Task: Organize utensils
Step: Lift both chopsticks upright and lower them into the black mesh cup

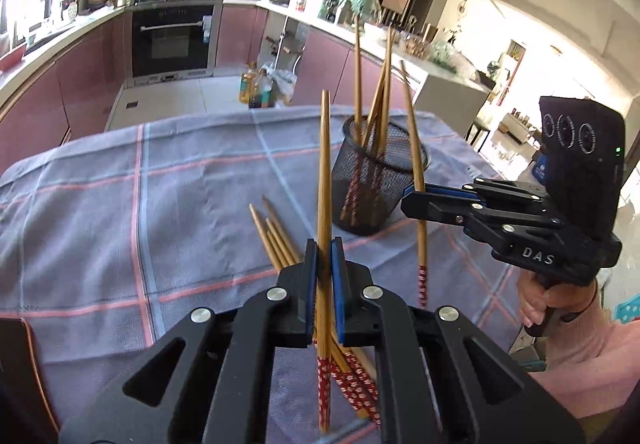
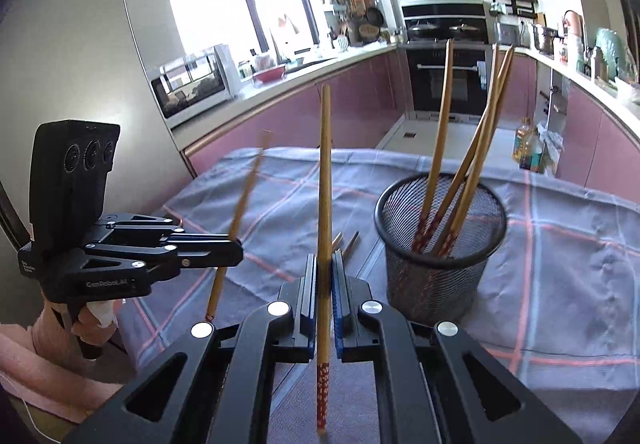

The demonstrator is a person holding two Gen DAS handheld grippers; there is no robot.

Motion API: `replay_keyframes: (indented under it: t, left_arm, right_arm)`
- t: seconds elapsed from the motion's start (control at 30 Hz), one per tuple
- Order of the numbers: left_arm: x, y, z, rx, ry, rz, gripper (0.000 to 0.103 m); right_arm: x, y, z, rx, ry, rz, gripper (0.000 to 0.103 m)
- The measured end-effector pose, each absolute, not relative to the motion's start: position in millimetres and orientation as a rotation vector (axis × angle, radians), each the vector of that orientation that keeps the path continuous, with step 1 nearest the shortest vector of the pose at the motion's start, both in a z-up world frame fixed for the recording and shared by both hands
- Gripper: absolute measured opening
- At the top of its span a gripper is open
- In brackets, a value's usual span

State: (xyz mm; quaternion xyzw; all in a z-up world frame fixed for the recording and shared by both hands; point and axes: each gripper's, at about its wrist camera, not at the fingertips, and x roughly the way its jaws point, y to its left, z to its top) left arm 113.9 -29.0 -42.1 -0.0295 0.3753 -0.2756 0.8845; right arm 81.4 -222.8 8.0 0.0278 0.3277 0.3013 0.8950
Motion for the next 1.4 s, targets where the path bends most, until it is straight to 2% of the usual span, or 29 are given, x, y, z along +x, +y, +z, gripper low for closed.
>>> replay_keyframes:
  t: [0.4,1.03,1.4]
  left_arm:
    - [107,-29,8,-0.122,0.65,-0.602,0.007]
    - [126,-68,84,-0.101,0.469,-0.653,0.007]
    - [133,-100,94,-0.059,0.458,-0.658,0.007]
  right_arm:
    - [87,-248,46,0.085,0.566,0.597,0.006]
    - [96,-273,94,0.063,0.446,0.557,0.006]
    - [108,-278,96,0.072,0.43,0.525,0.006]
